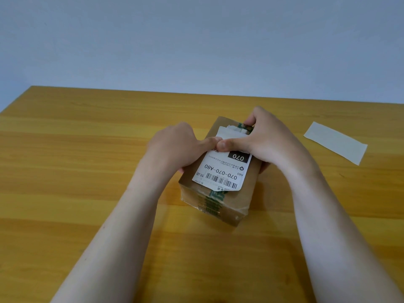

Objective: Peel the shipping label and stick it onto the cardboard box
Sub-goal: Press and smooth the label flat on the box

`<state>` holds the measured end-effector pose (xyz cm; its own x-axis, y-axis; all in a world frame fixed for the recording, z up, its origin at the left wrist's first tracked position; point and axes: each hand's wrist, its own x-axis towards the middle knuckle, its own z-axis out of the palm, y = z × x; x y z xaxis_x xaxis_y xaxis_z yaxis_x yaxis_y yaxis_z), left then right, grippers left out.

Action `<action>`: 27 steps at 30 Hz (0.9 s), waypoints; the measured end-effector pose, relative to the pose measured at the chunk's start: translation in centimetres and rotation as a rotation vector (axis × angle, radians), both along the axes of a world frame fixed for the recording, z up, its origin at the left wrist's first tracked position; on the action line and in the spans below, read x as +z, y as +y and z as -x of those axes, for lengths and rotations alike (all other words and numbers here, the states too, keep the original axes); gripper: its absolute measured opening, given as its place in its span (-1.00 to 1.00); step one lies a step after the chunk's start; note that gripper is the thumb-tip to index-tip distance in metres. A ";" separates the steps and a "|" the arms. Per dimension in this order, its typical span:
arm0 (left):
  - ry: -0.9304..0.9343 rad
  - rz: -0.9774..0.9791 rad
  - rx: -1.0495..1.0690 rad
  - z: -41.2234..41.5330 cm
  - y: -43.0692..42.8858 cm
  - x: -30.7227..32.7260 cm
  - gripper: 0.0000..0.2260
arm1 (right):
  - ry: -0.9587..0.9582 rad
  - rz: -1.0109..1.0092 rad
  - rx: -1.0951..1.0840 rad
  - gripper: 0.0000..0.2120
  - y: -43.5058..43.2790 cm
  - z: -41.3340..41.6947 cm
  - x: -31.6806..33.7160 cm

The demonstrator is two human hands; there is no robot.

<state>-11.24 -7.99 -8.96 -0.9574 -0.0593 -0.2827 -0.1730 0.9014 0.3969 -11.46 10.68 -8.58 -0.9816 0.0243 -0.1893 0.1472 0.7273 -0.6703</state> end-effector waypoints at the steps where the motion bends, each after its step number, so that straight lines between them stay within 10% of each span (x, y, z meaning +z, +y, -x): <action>1: -0.006 0.020 -0.005 0.0 0.0 0.0 -0.34 | -0.002 0.000 0.002 -0.31 0.0 0.1 0.0; 18: -0.094 -0.235 0.079 -0.4 -1.1 1.1 -0.51 | 0.003 0.270 0.026 -0.14 0.0 0.2 -0.3; 27: -0.210 -0.510 -0.029 -0.5 -1.2 0.8 0.05 | -0.088 0.189 0.199 0.30 0.5 0.1 0.0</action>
